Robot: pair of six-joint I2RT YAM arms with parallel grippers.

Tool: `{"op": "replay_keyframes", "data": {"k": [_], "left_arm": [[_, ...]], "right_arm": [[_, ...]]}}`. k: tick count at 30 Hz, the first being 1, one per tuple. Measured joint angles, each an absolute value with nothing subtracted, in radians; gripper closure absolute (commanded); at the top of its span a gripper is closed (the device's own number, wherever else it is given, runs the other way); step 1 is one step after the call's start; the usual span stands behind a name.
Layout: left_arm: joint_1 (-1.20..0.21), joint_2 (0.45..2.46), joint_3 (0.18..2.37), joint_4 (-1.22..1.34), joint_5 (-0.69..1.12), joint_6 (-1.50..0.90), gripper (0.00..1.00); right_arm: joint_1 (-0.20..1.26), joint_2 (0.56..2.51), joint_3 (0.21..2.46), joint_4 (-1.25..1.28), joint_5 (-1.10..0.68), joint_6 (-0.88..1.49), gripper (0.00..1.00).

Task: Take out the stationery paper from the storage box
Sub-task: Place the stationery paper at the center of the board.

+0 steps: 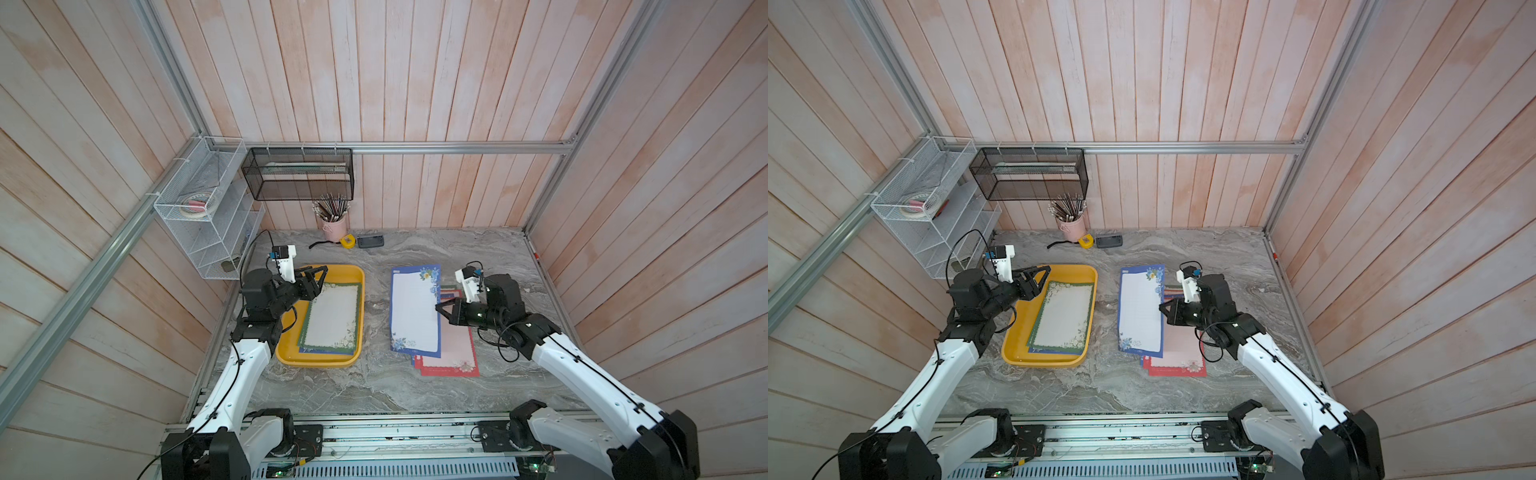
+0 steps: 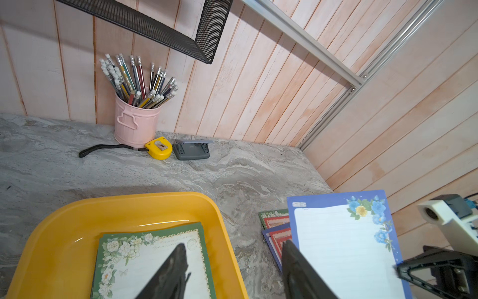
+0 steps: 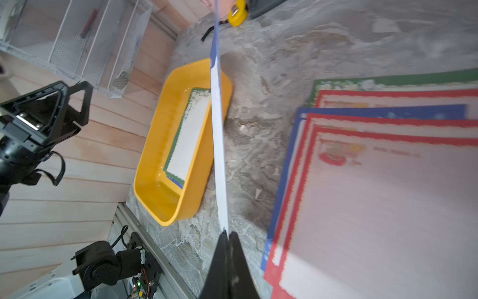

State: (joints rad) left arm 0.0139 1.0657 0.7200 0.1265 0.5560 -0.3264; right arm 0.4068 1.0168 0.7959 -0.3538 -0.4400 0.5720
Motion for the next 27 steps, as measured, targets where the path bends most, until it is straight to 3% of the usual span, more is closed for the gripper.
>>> {"op": "replay_keyframes", "data": {"k": [12, 27], "left_arm": [[0.014, 1.064, 0.718, 0.134, 0.542, -0.326, 0.40], [0.014, 1.096, 0.719, 0.025, 0.443, -0.291, 0.40]], "right_arm": [[0.136, 1.113, 0.704, -0.650, -0.552, 0.438, 1.00], [0.110, 1.326, 0.727, -0.662, -0.459, 0.373, 1.00]]}}
